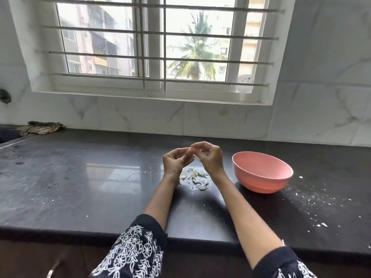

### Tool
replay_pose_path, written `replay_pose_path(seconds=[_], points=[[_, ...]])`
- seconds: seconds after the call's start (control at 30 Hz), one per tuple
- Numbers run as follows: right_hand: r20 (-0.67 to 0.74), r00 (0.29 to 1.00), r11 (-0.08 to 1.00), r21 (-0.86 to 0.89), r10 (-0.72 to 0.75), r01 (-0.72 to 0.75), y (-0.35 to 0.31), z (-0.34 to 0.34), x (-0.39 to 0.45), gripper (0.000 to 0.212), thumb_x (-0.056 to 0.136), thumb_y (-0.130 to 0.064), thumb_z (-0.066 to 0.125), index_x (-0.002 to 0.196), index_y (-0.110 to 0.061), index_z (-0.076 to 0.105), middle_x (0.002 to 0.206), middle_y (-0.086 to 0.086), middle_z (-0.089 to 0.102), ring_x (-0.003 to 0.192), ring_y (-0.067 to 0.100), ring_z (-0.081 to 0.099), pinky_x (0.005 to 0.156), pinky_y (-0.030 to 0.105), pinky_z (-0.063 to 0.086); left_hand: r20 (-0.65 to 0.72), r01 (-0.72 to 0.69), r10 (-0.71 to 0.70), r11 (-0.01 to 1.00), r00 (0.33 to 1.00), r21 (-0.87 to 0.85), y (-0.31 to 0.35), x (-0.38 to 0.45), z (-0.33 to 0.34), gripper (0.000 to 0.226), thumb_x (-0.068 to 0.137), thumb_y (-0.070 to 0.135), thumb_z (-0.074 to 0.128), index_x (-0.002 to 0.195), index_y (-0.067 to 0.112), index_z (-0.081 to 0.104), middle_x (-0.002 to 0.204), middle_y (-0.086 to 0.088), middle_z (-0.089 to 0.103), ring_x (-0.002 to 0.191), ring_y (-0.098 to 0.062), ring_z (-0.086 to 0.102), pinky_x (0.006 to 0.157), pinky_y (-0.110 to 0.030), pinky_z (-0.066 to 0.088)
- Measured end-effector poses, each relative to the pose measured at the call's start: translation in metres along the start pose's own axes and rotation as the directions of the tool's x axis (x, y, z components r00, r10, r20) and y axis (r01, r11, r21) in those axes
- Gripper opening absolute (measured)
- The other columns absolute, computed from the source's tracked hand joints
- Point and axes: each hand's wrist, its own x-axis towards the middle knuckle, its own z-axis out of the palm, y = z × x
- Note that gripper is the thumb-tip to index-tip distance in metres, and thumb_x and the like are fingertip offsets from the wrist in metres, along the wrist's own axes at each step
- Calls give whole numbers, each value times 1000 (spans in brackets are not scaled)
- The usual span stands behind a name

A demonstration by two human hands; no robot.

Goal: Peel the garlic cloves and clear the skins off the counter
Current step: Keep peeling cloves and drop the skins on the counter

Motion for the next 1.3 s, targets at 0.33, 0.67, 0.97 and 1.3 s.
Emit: replay_pose_path(seconds=[0.33,0.67,0.97,1.3], points=[[-8,1000,999,-50,-6,5,0,-3,-3,9,73,-8,76,71,-14,70,68,-2,69,63,10,62,61,29,49,23,-47,45,994,999,101,0,-2,-3,9,79,-5,66,75,3,65,61,2,70,62,-7,67,63,-18,55],[-30,1000,988,-153,-2,-3,1,-4,-2,16,70,-11,78,65,-24,69,66,-9,69,68,14,66,71,35,55,13,-80,79,980,997,180,-1,0,-2,10,77,-5,69,73,3,66,58,4,69,58,-6,65,61,-18,55],[17,999,990,-137,40,-37,-1,-5,-1,12,73,-6,75,69,-15,67,68,-2,67,68,13,63,72,28,50,9,-76,76,973,997,217,-2,-1,-2,7,76,-6,69,83,-6,66,56,5,68,57,-4,64,61,-17,55],[111,993,978,-210,28,-4,7,-6,2,22,83,2,58,72,-17,58,56,-17,55,53,-2,51,59,29,46,-45,-1,10,978,999,210,-6,-2,3,11,76,-8,70,85,-13,66,63,-6,66,55,-8,65,58,-16,54]])
